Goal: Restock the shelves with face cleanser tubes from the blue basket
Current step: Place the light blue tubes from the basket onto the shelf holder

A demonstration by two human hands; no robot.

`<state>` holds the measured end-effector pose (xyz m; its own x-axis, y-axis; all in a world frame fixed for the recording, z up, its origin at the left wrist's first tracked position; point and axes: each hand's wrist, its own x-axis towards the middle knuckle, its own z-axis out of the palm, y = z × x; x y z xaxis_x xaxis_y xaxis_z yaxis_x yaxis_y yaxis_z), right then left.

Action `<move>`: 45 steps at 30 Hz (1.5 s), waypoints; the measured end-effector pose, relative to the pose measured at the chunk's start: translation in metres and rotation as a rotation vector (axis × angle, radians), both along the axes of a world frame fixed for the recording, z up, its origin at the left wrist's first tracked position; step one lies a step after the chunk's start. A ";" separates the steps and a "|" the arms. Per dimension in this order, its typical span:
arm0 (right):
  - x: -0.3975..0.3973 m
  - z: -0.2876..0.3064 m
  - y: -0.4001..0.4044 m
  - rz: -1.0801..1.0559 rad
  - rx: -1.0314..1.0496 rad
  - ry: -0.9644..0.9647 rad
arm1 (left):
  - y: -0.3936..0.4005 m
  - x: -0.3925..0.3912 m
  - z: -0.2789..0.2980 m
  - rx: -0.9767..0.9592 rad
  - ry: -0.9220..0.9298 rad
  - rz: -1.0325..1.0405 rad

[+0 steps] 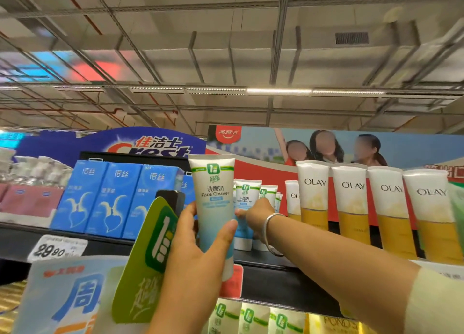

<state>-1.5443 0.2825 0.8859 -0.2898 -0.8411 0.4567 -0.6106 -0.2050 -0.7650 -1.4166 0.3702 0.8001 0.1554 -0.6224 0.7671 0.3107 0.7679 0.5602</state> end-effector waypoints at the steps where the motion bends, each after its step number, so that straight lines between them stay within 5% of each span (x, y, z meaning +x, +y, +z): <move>1: 0.001 0.002 -0.001 -0.007 -0.008 0.019 | -0.002 0.001 0.001 0.000 0.003 -0.005; 11: -0.009 -0.003 -0.008 -0.123 0.014 0.197 | -0.007 0.000 0.004 0.044 -0.002 -0.072; 21: -0.011 -0.005 -0.004 -0.052 0.085 0.165 | -0.004 -0.001 0.011 0.162 0.000 -0.044; 29: -0.011 0.013 0.041 0.099 -0.047 -0.090 | -0.009 -0.001 0.041 0.110 -0.038 0.038; 36: -0.020 0.022 0.118 0.131 -0.350 0.154 | -0.024 -0.012 0.055 0.211 -0.084 0.070; 45: -0.066 0.000 0.181 0.146 -0.386 0.031 | -0.045 -0.056 0.059 0.361 -0.335 -0.058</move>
